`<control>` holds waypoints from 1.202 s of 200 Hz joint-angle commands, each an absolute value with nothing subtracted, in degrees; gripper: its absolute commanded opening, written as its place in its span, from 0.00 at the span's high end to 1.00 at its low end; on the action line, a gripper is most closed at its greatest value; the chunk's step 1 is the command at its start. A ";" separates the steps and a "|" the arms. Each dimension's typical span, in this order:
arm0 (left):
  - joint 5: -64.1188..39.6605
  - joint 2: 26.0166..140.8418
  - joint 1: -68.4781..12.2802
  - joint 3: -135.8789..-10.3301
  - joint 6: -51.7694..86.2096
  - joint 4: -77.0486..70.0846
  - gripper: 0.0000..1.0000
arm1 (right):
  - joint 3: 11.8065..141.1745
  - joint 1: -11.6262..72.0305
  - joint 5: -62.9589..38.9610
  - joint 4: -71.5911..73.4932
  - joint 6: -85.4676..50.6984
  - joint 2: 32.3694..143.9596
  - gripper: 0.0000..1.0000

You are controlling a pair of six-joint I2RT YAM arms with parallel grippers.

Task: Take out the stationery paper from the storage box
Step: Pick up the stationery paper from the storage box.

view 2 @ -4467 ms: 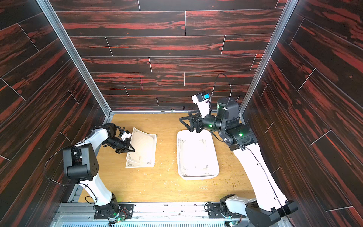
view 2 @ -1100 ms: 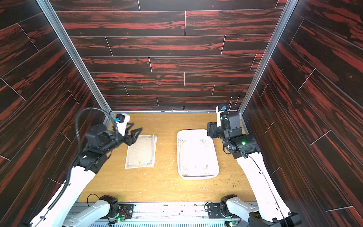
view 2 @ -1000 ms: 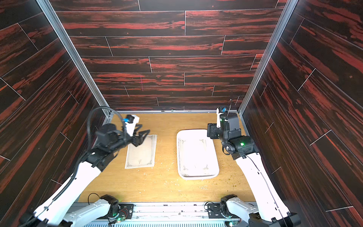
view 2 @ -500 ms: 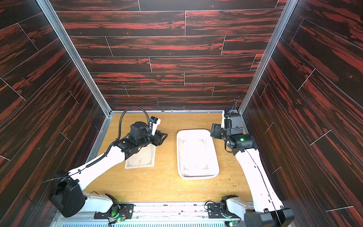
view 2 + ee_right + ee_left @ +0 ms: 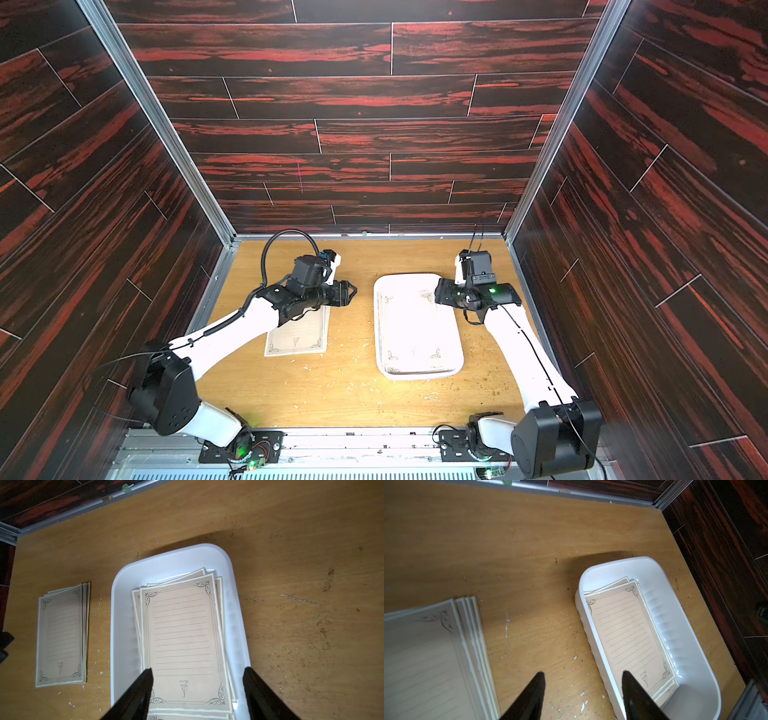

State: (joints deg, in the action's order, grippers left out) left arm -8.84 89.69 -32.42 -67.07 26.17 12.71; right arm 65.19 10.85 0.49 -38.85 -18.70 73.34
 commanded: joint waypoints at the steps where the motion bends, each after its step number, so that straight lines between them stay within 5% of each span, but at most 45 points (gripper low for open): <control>1: -10.31 91.51 -34.25 -68.90 31.20 14.32 0.39 | 63.58 10.70 -3.47 -35.65 -20.58 74.29 0.29; 47: -10.83 95.81 -37.25 -71.44 34.28 15.07 0.40 | 60.09 10.69 -8.96 -30.70 -24.75 77.21 0.29; 152: -14.08 102.11 -39.37 -73.92 40.63 14.71 0.43 | 58.59 10.64 -2.92 -30.52 -22.78 79.64 0.29; 240: -14.06 104.23 -39.37 -74.79 42.01 16.77 0.50 | 57.86 11.14 -2.62 -28.96 -20.95 84.47 0.40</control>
State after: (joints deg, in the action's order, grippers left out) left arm -13.98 104.33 -39.09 -73.65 41.23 15.22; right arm 58.96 10.87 -3.75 -29.28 -21.93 82.85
